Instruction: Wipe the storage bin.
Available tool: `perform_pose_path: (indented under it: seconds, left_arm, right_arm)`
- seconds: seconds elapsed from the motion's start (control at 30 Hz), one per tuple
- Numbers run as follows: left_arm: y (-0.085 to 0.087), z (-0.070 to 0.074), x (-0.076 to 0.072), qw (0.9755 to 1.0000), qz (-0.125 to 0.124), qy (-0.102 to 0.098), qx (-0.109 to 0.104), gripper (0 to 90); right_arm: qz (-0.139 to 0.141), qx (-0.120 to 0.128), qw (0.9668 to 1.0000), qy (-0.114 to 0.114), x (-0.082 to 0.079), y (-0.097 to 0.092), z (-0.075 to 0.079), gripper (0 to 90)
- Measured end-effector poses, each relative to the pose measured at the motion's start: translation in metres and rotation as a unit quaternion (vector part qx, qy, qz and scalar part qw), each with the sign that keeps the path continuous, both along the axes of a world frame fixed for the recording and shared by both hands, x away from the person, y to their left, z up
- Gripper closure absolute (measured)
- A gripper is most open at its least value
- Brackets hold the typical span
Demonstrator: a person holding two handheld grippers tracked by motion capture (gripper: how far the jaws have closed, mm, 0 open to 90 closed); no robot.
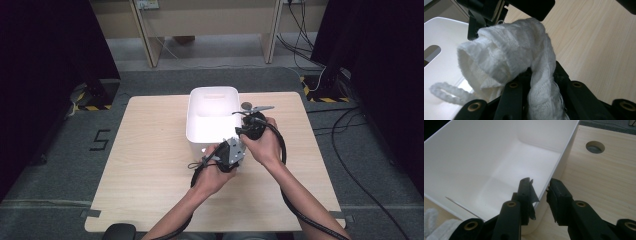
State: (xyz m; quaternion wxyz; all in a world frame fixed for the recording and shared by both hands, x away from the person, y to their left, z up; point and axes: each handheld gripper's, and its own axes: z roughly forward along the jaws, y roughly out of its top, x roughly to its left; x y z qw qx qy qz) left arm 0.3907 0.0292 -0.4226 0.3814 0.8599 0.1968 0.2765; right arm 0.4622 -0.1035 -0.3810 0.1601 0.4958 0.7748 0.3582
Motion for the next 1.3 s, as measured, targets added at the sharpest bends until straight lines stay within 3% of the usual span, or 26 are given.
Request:
perform_pose_path:
  seconds: [1.3]
  left_arm:
    - [-0.009, -0.026, 0.006, 1.0000, 0.000, 0.006, 0.006, 74.5]
  right_arm:
    - [0.005, 0.001, 1.0000, -0.002, 0.002, -0.001, 0.000, 72.1]
